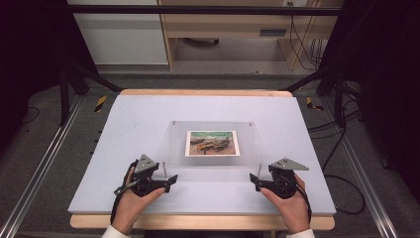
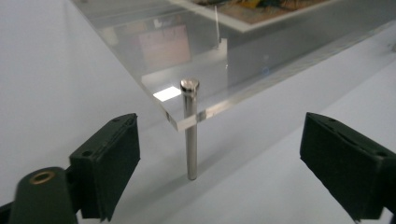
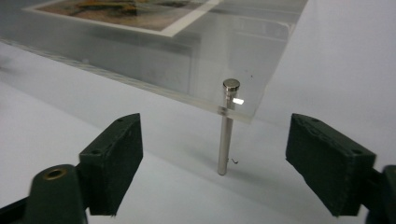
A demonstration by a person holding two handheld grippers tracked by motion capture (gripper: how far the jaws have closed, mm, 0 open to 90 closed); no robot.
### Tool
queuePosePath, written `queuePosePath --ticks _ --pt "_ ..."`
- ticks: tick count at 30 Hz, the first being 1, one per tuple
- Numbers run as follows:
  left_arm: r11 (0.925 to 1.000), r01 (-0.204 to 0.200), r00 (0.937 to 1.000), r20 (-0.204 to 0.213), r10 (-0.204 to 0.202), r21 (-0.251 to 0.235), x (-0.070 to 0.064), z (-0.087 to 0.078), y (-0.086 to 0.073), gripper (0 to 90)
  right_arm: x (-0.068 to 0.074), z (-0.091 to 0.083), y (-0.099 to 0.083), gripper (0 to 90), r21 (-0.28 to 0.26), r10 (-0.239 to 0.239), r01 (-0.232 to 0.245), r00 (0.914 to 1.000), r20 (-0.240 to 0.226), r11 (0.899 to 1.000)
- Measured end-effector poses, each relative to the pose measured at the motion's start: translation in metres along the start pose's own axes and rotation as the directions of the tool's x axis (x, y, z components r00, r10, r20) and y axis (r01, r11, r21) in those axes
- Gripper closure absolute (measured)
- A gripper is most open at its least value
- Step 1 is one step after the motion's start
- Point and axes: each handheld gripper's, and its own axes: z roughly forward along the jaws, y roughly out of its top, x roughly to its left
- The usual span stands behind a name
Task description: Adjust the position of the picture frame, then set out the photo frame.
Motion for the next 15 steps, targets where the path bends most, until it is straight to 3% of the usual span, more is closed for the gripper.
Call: queuePosePath --ticks 5,8,15 --pt "0.9993 -0.005 0.9993 0.038 0.006 -0.037 0.003 -0.013 0.017 9.1 0.003 -0.012 0.011 11.6 -0.050 -0.031 0.030 0.9993 -0.021 0.998" --pt "0.9985 0.021 0.9991 0.038 -0.019 -0.050 0.009 -0.013 0.028 10.0 0.000 -0.010 0.024 13.4 -0.055 -0.034 0.033 0.9993 -0.018 0.998" --pt "0.9992 0.032 0.9980 0.054 -0.033 0.022 0.018 0.002 0.045 11.6 -0.006 0.007 0.049 17.1 -0.002 -0.035 0.035 0.9992 -0.022 0.999"
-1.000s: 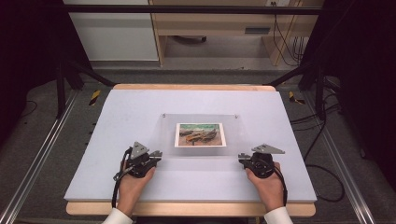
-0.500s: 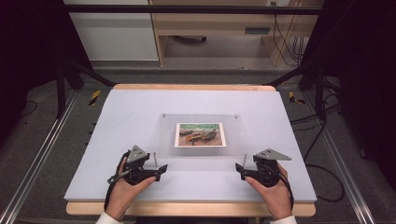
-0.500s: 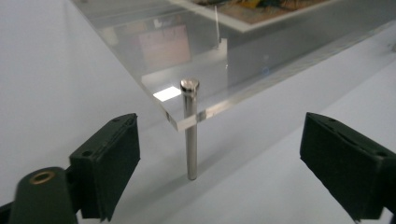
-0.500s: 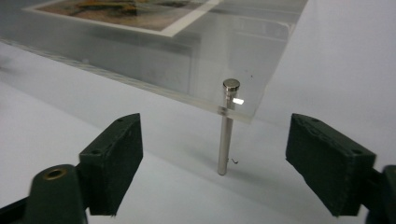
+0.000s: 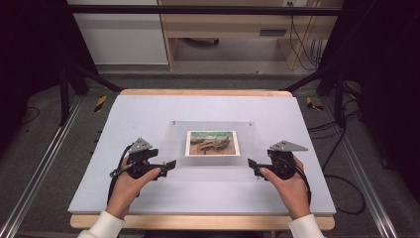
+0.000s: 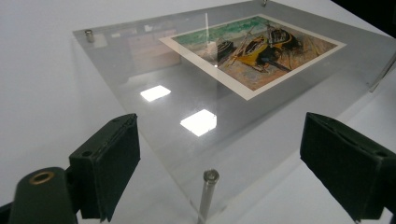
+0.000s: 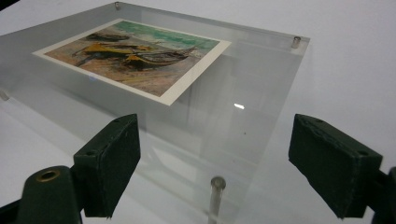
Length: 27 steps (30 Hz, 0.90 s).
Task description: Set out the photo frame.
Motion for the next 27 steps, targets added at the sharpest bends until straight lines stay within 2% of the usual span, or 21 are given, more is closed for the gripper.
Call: queuePosePath --ticks 4,7,10,14,18,22,24,26,27 --pt "0.9991 -0.009 0.9999 -0.014 0.009 0.042 0.000 0.012 0.004 12.6 -0.002 0.011 0.008 17.6 0.029 0.006 -0.006 0.9999 -0.013 1.000" --pt "0.9989 0.003 0.9998 -0.019 -0.002 0.047 0.001 0.017 0.002 12.5 -0.004 0.018 0.010 17.2 0.058 0.008 -0.007 0.9994 -0.034 0.998" --pt "0.9980 0.043 0.9991 -0.001 -0.043 0.047 0.007 0.019 0.001 13.1 -0.004 0.025 0.007 16.1 0.088 0.010 -0.006 0.9990 -0.043 0.996" --pt "0.9940 0.093 0.9952 0.024 -0.095 0.057 0.013 0.020 0.000 13.8 -0.010 0.029 0.005 16.0 0.084 0.054 -0.049 0.9968 -0.058 0.995" --pt "0.9879 0.139 0.9889 0.044 -0.142 0.069 0.018 0.022 -0.001 13.0 -0.015 0.032 0.004 15.2 0.093 0.095 -0.087 0.9922 -0.081 0.992" --pt "0.9783 0.191 0.9774 0.076 -0.197 0.081 0.023 0.024 -0.003 12.4 -0.019 0.034 0.003 14.8 0.104 0.139 -0.128 0.9850 -0.102 0.986" --pt "0.9773 0.194 0.9758 0.085 -0.201 0.085 0.024 0.024 -0.003 12.3 -0.022 0.035 0.003 14.8 0.109 0.152 -0.139 0.9821 -0.112 0.984" --pt "0.9749 0.205 0.9714 0.104 -0.214 0.087 0.026 0.025 -0.004 12.8 -0.024 0.036 0.003 14.5 0.116 0.171 -0.157 0.9775 -0.123 0.981" --pt "0.9729 0.212 0.9672 0.123 -0.223 0.091 0.027 0.026 -0.005 13.1 -0.025 0.036 0.002 14.2 0.119 0.180 -0.165 0.9753 -0.127 0.979"
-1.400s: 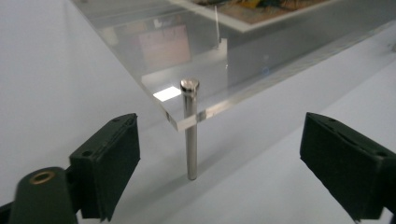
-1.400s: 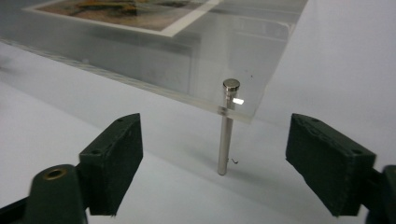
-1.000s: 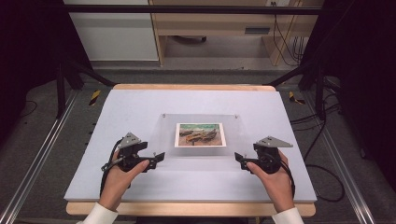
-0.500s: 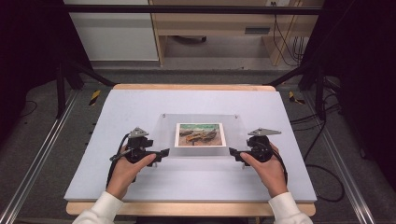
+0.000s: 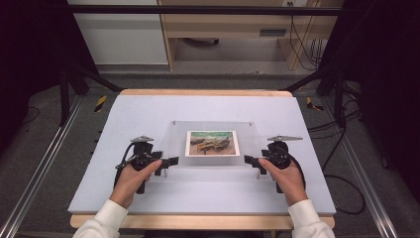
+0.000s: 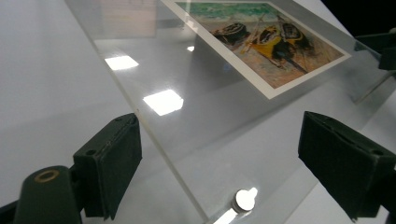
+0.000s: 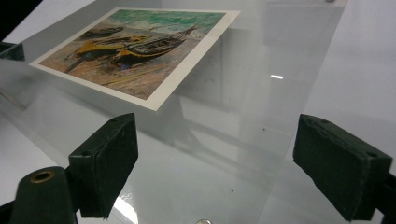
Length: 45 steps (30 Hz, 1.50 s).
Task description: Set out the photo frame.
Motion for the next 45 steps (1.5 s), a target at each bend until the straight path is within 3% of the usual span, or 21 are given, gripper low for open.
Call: queuePosePath --ticks 3,13,17,26,29,34,36,40,45 --pt "0.9999 0.011 0.9998 0.016 -0.011 0.001 0.000 0.002 0.000 12.9 -0.005 0.001 0.000 14.3 0.011 0.037 -0.037 0.9989 -0.028 0.999" --pt "1.0000 0.003 0.9997 0.025 -0.003 -0.008 0.003 0.003 0.000 13.1 -0.008 0.000 -0.001 15.3 0.020 0.058 -0.057 0.9971 -0.049 0.998" --pt "1.0000 0.002 0.9996 0.027 -0.002 -0.009 0.003 0.003 0.000 13.2 -0.010 0.001 -0.004 16.2 0.025 0.085 -0.083 0.9923 -0.090 0.996" --pt "1.0000 0.007 0.9994 0.033 -0.007 -0.006 0.005 0.001 0.000 16.7 -0.008 0.001 -0.004 16.7 0.017 0.076 -0.075 0.9941 -0.077 0.997" --pt "1.0000 0.001 0.9998 0.019 -0.001 0.005 0.003 0.000 0.002 17.9 -0.007 0.000 -0.004 17.8 0.014 0.078 -0.077 0.9947 -0.068 0.997" --pt "0.9986 -0.049 0.9988 -0.008 0.049 -0.018 0.000 -0.001 0.008 23.2 -0.009 -0.004 0.000 24.5 -0.035 0.055 -0.056 0.9980 -0.033 0.998" --pt "0.9962 -0.078 0.9964 -0.036 0.077 -0.038 -0.002 0.000 0.012 24.6 -0.008 -0.004 0.003 25.8 -0.046 0.044 -0.045 0.9989 -0.015 0.998" --pt "0.9922 -0.099 0.9929 -0.074 0.094 -0.076 -0.001 0.002 0.021 28.9 -0.008 -0.004 0.013 29.3 -0.073 0.005 -0.003 0.9996 0.027 0.997" --pt "0.9857 -0.129 0.9862 -0.118 0.117 -0.108 0.002 0.002 0.036 32.7 -0.009 0.001 0.027 30.1 -0.090 -0.020 0.024 0.9986 0.049 0.996"
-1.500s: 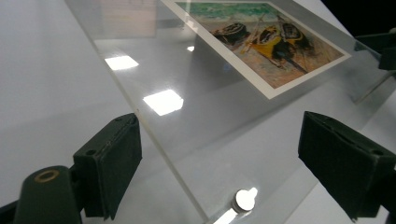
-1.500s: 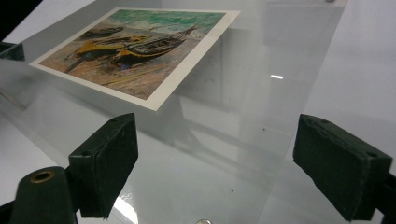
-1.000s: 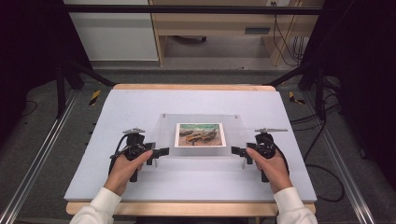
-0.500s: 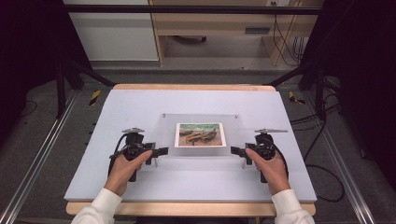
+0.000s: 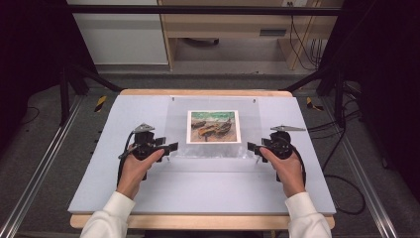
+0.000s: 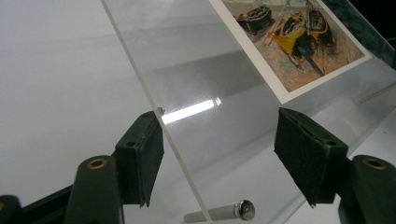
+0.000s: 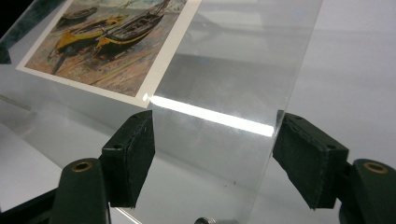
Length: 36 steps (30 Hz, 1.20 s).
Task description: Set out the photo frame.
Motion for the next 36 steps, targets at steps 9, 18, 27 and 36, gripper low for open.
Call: queuePosePath --ticks 9,18,27,36 --pt "0.9960 -0.020 0.9974 -0.071 0.014 -0.087 0.007 0.004 0.011 40.1 0.001 0.016 0.011 33.0 -0.036 -0.040 0.042 0.9984 0.040 0.998" --pt "0.9975 0.005 0.9974 -0.072 -0.010 -0.070 0.009 0.010 0.000 40.0 0.004 0.015 0.008 33.9 -0.027 -0.065 0.067 0.9958 0.065 0.997" --pt "0.9977 0.010 0.9977 -0.067 -0.014 -0.067 0.010 0.009 -0.006 39.9 0.005 0.014 0.007 35.6 -0.034 -0.069 0.071 0.9952 0.069 0.997" --pt "0.9981 -0.023 0.9958 -0.090 0.018 -0.057 0.003 0.004 -0.009 40.6 0.008 0.008 0.001 39.4 -0.048 -0.089 0.094 0.9925 0.084 0.994"
